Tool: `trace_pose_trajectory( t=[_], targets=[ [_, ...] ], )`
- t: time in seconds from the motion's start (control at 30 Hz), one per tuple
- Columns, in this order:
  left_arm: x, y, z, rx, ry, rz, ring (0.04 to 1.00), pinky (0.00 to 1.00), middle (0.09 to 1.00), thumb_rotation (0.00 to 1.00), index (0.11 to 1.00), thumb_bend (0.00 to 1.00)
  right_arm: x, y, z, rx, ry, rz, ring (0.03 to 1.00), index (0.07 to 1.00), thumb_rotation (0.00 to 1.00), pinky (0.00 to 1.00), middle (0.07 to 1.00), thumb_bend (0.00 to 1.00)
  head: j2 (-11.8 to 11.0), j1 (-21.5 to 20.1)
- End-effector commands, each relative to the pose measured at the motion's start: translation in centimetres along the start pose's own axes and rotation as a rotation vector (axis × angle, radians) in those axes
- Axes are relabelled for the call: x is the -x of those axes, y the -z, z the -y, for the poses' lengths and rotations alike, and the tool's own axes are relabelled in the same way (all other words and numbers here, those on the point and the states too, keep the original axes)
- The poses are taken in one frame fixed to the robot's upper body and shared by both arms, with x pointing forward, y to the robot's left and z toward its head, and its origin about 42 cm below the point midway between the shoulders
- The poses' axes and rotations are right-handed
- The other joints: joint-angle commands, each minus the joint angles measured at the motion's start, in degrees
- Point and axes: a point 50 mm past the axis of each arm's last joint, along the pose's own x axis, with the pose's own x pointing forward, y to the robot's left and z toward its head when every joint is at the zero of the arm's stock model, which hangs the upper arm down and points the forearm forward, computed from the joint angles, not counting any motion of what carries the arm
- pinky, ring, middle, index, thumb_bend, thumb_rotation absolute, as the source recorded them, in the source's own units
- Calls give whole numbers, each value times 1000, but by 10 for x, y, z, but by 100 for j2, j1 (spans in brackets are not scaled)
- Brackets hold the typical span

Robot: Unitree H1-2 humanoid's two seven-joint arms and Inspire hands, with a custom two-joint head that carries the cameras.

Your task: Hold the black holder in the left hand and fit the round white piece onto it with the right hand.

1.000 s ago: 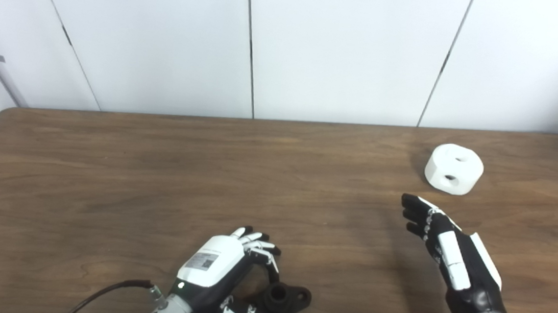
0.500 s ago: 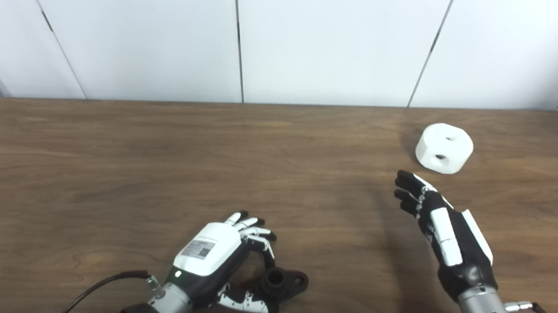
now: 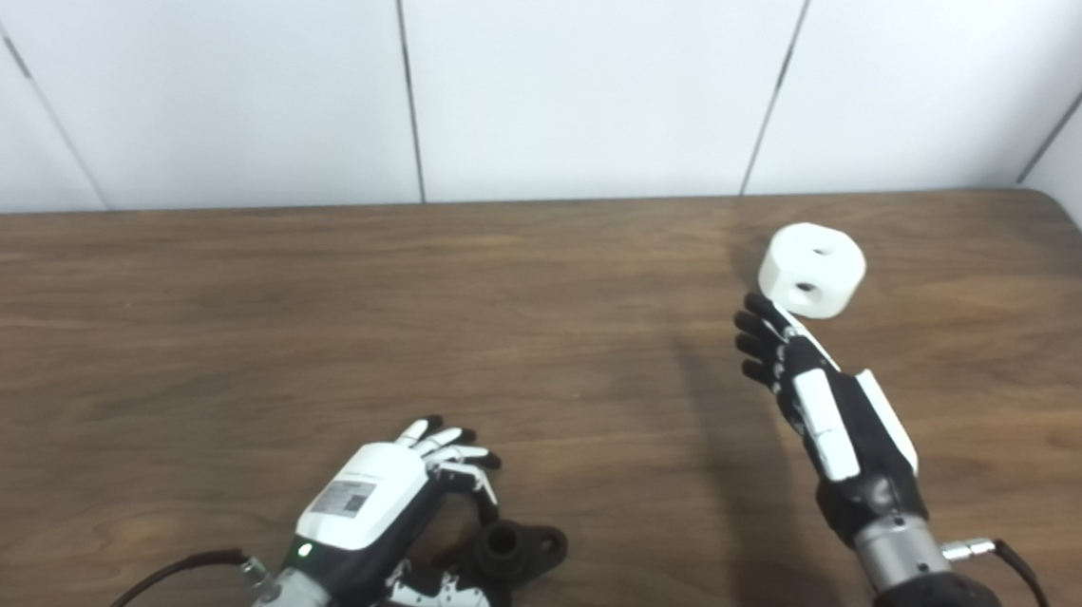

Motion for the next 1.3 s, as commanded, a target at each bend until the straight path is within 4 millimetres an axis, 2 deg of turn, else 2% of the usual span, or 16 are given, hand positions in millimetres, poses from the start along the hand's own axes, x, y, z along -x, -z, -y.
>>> trace_pose_trajectory(
  t=[0.0,0.17,0.27,0.4,0.53,0.63,0.7,0.87,1.0,1.17,1.27],
  targets=[
    [8,12,8,-12,73,-34,916,1000,804,54,490,512,-3,-19,7,3,47,81,894,909,1000,885,892,655,6,4],
    [10,16,8,-2,70,-24,912,1000,798,53,489,512,-5,-28,24,70,77,113,906,918,1000,889,909,655,-46,-269],
    [10,19,8,-9,73,-22,911,1000,797,53,489,512,-10,-37,36,126,74,141,921,935,1000,899,927,580,-65,-374],
    [11,21,9,-18,79,-19,903,1000,791,53,488,513,-23,-46,49,220,104,169,922,935,974,887,930,567,-95,-500],
    [11,23,10,-11,82,-13,899,1000,788,52,488,513,-39,-53,60,339,125,183,927,937,997,890,935,572,-114,-564],
    [11,23,10,-4,79,-10,899,1000,789,52,488,513,-53,-60,69,449,139,189,926,930,930,847,935,575,-160,-615],
    [11,24,10,2,77,-9,898,1000,789,52,488,513,-62,-64,74,532,145,183,921,933,886,876,933,578,-177,-647],
    [12,25,10,14,86,6,894,995,782,51,488,513,-88,-70,84,670,153,138,935,941,651,897,943,712,-238,-768],
    [13,24,11,15,95,10,884,978,783,51,488,514,-112,-73,90,738,165,91,932,908,520,877,916,726,-251,-797],
    [13,20,12,26,97,17,885,969,787,50,488,514,-143,-79,101,849,159,12,967,900,451,869,937,754,-258,-776],
    [14,18,12,25,99,16,886,971,789,51,488,513,-160,-82,109,927,145,-50,989,903,446,882,947,785,-253,-767]
  ],
)
